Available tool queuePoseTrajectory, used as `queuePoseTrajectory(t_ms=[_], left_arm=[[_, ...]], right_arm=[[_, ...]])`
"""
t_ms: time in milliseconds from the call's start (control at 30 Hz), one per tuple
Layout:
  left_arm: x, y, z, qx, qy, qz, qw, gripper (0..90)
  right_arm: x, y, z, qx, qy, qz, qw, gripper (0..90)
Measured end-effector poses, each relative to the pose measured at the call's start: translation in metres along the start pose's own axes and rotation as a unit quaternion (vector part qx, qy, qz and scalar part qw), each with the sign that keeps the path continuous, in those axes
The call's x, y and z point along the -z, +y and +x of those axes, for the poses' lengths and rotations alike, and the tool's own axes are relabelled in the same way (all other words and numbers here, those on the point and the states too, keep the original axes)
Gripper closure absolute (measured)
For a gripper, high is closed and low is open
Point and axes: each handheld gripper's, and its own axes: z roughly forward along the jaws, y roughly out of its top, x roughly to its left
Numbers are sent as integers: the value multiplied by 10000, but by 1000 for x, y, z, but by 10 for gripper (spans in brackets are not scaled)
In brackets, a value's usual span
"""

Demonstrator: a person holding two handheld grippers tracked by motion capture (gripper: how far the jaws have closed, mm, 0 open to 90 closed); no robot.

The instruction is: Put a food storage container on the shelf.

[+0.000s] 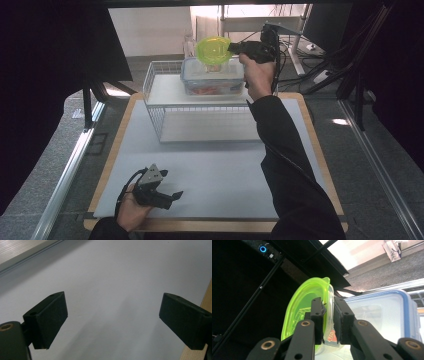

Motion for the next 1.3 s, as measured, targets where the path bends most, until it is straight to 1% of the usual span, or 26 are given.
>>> queuePoseTrajectory(t_ms=[67, 167, 233, 333, 400, 500, 533, 600, 633, 700, 767, 833, 967, 1067, 1133, 1200, 1300], left_arm=[[0, 0, 0, 1, -6, 7, 10000, 80], [0, 0, 0, -4, -6, 13, 10000, 80], [0, 0, 0, -8, -8, 20, 10000, 80], [-1, 0, 0, -10, -10, 29, 10000, 80], [0, 0, 0, -15, -8, 29, 10000, 80], [0, 0, 0, -4, -11, 14, 10000, 80], [0, 0, 0, -4, -13, 17, 10000, 80], [-1, 0, -1, -3, -14, 18, 10000, 80], [-1, 0, -1, -5, -14, 18, 10000, 80], [-1, 0, -1, -5, -15, 20, 10000, 80], [-1, 0, -1, -5, -17, 19, 10000, 80], [-1, 0, -1, -1, -23, 24, 10000, 80], [-1, 0, -1, -5, -22, 25, 10000, 80], [-1, 0, -1, -25, -16, 29, 10000, 80], [-1, 0, -1, -29, -14, 23, 10000, 79], [-1, 0, -1, -29, -20, 16, 10000, 79], [-1, 0, -1, -25, -23, 11, 10000, 78]], right_arm=[[-2, 0, 0, 2, -45, 9, 10000, 735], [-4, -1, -2, 5, -82, -22, 10000, 735], [-5, -2, -3, -56, -30, -10, 10000, 735], [-6, -3, -3, -24, -32, -16, 10000, 715], [-7, -3, -3, 8, -51, 2, 10000, 680], [-8, -3, -3, 66, -48, 3, 10000, 571], [-8, -3, -2, 119, -85, 6, 9999, 532], [-8, -3, -2, 227, -69, 16, 9997, 440], [-8, -3, -2, 295, -96, 39, 9995, 398], [-6, -2, -2, 407, 5, 36, 9992, 332], [-5, -3, -2, 565, 52, 53, 9984, 265], [-2, -4, -1, 711, 116, 81, 9974, 219], [5, -8, 3, 1101, 115, 136, 9938, 168], [10, -12, 4, 1359, 114, 149, 9905, 145], [13, -16, 4, 1517, 105, 213, 9881, 125], [17, -19, 2, 1645, 112, 232, 9860, 116], [24, -24, 0, 1758, 158, 244, 9840, 107]])
